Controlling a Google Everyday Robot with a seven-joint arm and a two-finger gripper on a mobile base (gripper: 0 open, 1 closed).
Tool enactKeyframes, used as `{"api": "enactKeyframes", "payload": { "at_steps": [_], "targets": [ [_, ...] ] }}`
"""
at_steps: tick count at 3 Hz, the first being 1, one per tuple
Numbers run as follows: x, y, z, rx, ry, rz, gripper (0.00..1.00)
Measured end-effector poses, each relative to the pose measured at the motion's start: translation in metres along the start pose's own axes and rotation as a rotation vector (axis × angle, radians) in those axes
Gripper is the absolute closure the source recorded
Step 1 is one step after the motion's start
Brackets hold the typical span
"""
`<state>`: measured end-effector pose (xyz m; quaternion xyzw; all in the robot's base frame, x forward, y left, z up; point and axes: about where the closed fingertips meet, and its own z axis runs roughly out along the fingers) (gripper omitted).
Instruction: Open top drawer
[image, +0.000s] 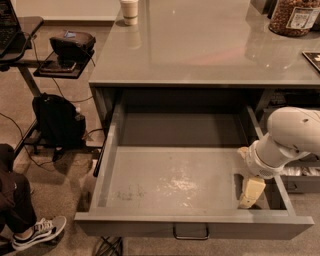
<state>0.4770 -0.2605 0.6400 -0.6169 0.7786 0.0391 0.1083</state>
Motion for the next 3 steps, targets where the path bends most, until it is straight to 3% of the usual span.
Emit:
{"api": "enactKeyframes", "payload": {
  "at_steps": [2,3],
  "targets": [
    [-0.011,0.004,-0.007,-0.023,-0.001,-0.035,0.0],
    [-0.032,0.006,-0.042,-0.019,0.006,-0.074,0.0]
  ]
}}
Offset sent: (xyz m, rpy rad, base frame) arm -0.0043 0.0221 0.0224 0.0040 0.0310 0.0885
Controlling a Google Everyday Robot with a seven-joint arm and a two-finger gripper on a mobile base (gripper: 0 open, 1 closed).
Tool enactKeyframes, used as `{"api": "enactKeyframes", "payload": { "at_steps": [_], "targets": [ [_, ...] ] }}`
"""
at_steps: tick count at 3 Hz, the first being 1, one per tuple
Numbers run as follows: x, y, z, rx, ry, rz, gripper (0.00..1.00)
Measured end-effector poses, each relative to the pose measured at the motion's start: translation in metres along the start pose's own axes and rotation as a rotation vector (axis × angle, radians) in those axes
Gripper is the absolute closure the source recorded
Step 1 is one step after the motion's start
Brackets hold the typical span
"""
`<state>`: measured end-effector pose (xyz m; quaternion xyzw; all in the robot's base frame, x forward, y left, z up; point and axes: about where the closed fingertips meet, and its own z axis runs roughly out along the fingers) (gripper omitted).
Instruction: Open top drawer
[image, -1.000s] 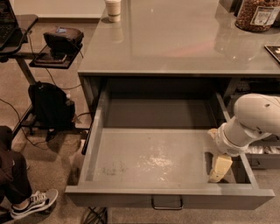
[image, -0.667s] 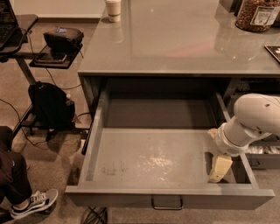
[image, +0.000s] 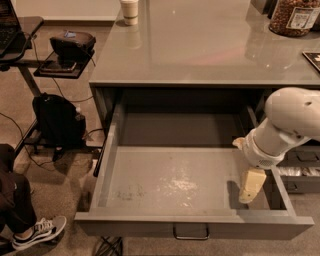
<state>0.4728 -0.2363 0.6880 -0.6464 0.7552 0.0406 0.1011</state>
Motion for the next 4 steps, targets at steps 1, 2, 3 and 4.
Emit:
{"api": "enactKeyframes", "payload": {
  "at_steps": [1,2,3,4],
  "targets": [
    [-0.019,0.006,-0.047,0.026,-0.002,-0.042,0.0],
    [-0.03,0.016,-0.1,0.078,-0.021,-0.084,0.0],
    [-0.039,0.029,-0.146,0.137,-0.026,-0.125,0.0],
    [-0.049,0.041,-0.181,0.186,-0.015,-0.159,0.0]
  ]
}}
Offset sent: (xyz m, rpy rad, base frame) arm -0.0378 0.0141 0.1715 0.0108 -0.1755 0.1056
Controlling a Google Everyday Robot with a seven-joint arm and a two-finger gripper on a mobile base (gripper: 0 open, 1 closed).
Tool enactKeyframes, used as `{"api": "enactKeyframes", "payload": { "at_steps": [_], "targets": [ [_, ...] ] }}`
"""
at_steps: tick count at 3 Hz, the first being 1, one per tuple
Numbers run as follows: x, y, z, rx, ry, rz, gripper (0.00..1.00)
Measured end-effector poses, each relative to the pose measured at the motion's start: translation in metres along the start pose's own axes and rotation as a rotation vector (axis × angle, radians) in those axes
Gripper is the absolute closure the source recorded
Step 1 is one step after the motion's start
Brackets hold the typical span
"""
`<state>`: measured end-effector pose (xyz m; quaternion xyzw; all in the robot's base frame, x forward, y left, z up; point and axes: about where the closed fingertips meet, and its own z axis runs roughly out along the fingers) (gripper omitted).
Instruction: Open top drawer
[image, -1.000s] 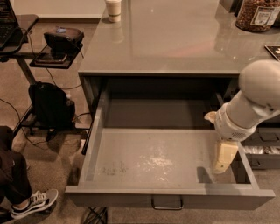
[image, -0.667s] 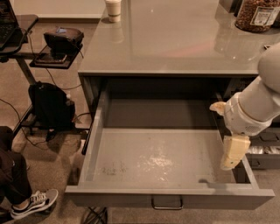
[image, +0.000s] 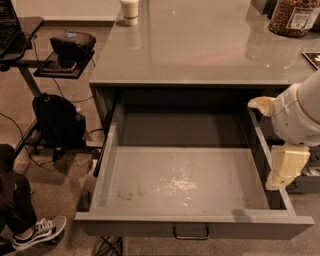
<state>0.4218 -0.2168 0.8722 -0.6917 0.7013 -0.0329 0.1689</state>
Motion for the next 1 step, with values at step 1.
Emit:
{"api": "enactKeyframes", "payload": {
  "at_steps": [1],
  "targets": [
    [-0.0004,0.0002,-0.0014,0.003,0.001,-0.001,0.0]
  ]
}}
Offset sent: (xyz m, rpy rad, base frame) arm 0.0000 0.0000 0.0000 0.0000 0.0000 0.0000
